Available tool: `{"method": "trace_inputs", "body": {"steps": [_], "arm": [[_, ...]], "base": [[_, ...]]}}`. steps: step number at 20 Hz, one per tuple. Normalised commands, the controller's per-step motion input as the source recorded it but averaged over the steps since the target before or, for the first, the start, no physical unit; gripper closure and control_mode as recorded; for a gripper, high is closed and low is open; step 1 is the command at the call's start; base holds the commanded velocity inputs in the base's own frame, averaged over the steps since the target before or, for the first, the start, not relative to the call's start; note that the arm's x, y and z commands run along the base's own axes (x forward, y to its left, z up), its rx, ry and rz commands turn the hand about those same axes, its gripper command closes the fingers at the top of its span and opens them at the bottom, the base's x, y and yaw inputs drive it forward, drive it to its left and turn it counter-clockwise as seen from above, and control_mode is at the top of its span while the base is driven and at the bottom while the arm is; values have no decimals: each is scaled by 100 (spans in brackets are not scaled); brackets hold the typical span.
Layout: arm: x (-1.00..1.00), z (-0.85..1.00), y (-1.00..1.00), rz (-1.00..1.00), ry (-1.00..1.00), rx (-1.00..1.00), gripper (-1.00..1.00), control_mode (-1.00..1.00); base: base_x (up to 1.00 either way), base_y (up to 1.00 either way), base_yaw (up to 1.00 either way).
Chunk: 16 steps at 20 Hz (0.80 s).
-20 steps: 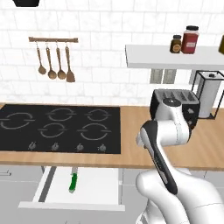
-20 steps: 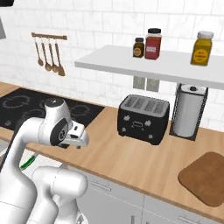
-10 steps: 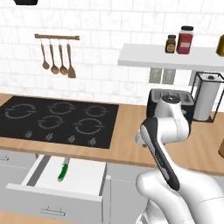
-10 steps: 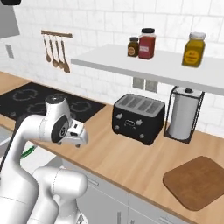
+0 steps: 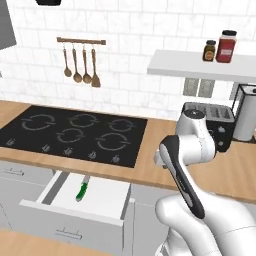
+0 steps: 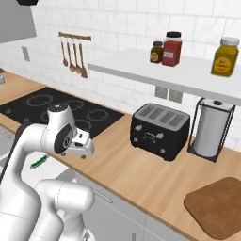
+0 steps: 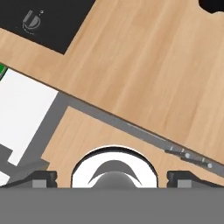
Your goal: Pick up the knife from the drawer and place it on the cutting board. Then place the meat from the plate to the cutting board.
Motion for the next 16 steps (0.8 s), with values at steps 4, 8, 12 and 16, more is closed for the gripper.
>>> {"method": "trace_inputs", "body": {"steps": [4, 8, 12, 16], "arm": [[0, 0, 0, 0, 0, 0, -100, 100], [0, 0, 0, 0, 0, 0, -100, 100], [0, 0, 0, 0, 0, 0, -100, 100], [0, 0, 0, 0, 0, 0, -100, -100]], "base": [[0, 29, 27], [6, 34, 27], [4, 37, 26], [1, 20, 15]]}}
